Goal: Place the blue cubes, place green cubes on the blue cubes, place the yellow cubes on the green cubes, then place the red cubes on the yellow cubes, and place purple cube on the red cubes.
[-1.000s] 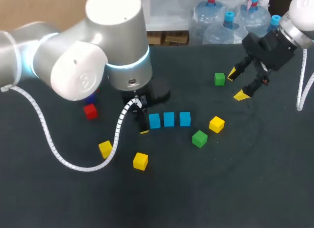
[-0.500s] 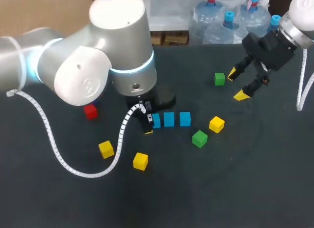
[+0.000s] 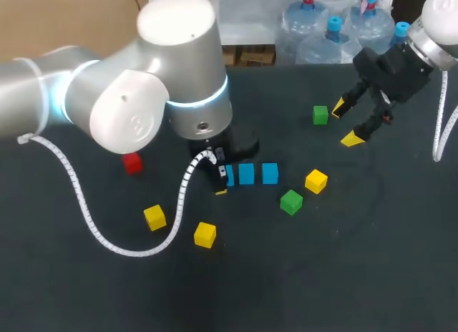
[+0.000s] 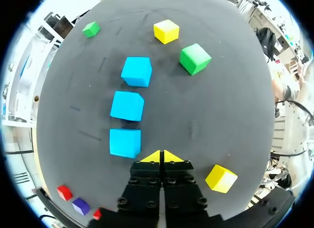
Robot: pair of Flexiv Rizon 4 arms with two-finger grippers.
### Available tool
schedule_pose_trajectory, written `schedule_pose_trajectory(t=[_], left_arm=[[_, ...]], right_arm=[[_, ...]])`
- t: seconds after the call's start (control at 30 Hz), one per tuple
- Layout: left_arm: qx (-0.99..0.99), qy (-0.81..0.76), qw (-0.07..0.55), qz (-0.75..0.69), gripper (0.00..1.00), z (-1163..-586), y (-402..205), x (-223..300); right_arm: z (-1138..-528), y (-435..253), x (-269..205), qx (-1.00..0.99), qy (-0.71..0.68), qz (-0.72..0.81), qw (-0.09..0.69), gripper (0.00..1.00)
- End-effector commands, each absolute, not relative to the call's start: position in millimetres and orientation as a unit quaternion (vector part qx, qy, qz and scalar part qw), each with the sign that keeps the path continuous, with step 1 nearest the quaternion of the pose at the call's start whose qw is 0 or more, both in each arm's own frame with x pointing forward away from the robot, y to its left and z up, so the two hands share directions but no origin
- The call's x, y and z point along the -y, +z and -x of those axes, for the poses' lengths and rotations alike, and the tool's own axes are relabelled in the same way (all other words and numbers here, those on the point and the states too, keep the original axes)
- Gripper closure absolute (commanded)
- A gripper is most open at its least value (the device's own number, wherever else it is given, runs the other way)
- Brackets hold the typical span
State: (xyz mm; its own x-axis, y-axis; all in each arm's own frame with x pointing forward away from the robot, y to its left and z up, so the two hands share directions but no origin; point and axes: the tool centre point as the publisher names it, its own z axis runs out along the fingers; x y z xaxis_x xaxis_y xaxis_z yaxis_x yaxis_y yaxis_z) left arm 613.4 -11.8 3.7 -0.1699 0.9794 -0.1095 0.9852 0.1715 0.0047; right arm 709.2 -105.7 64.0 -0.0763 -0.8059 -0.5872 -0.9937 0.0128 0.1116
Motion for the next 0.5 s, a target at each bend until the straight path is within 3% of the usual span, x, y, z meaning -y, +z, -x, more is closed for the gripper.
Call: schedule_pose_trajectory(t=[0.03,0.5], left_arm=[[-0.767,-0.04,0.04,-0.639,1.0,-623.1,-3.8,10.3],[-0.771,-0.035,0.04,-0.634,1.0,-646.4,-13.9,7.7]], right_arm=[[-709.4,63.7,105.6,-0.687,0.256,0.654,0.184,0.0],[-709.4,63.7,105.6,-0.687,0.256,0.654,0.184,0.0]])
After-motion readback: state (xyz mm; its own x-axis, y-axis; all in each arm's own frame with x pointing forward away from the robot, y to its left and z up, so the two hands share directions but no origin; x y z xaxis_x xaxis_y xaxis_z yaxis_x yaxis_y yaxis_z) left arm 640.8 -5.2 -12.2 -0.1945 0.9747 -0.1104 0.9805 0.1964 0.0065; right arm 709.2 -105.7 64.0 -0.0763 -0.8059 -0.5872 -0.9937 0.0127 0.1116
